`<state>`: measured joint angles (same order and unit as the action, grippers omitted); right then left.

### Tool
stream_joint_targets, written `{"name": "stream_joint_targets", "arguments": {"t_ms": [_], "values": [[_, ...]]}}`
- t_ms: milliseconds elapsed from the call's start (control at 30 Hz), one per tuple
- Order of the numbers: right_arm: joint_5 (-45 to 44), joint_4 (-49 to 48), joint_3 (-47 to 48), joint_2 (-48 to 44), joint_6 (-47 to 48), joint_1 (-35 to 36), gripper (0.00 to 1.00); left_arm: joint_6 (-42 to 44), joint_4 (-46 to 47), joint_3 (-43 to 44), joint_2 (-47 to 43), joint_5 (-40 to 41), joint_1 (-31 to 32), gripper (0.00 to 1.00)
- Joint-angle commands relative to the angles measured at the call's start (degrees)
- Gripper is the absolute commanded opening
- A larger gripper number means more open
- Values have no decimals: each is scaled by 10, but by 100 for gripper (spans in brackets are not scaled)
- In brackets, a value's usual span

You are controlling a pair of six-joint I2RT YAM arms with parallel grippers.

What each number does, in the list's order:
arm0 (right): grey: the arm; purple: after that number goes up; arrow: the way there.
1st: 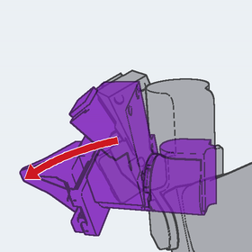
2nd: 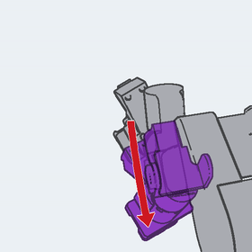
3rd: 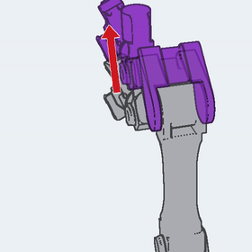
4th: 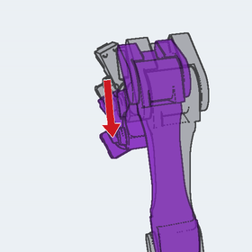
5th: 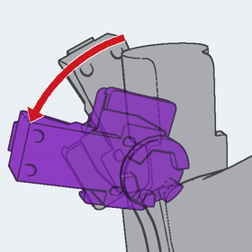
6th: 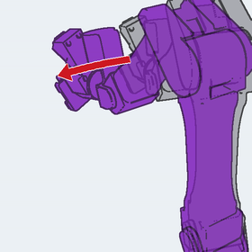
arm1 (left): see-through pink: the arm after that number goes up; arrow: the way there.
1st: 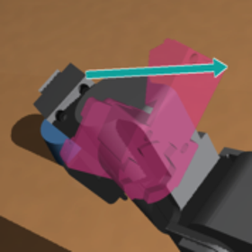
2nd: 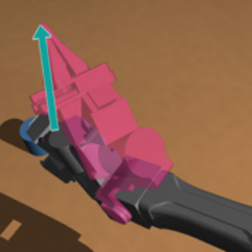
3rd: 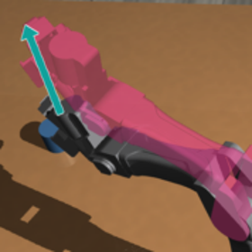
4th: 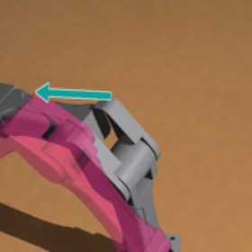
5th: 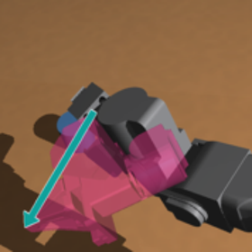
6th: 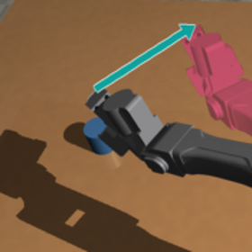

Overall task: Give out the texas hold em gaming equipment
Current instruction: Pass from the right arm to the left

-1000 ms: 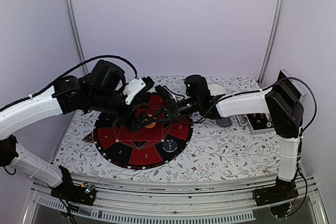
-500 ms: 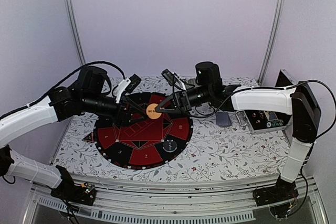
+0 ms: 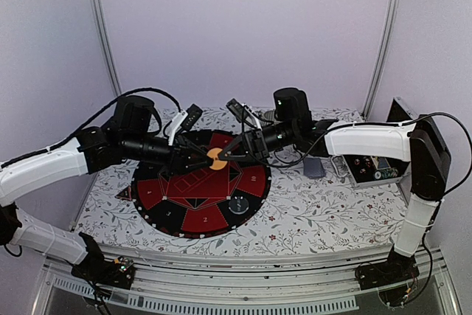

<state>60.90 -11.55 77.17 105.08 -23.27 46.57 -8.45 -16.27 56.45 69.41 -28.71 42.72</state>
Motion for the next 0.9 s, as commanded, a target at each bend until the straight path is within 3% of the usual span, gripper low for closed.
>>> {"name": "stream_joint_targets", "arguments": {"t_ms": [0, 67, 300, 467, 867], "values": [[16, -3, 0, -16, 12, 5, 6, -12, 31, -6, 15, -25, 1, 16], [15, -3, -1, -15, 12, 6, 6, -13, 32, -5, 17, -29, 0, 0], [-19, 4, -9, -22, 17, 6, 15, -25, 42, -16, 10, -22, 1, 0], [-66, 15, -21, -39, 33, 6, 32, -45, 54, -20, 8, -1, 2, 0], [-295, 101, -25, -109, 154, 11, 54, -126, 105, -61, -16, 64, 2, 0]]}}
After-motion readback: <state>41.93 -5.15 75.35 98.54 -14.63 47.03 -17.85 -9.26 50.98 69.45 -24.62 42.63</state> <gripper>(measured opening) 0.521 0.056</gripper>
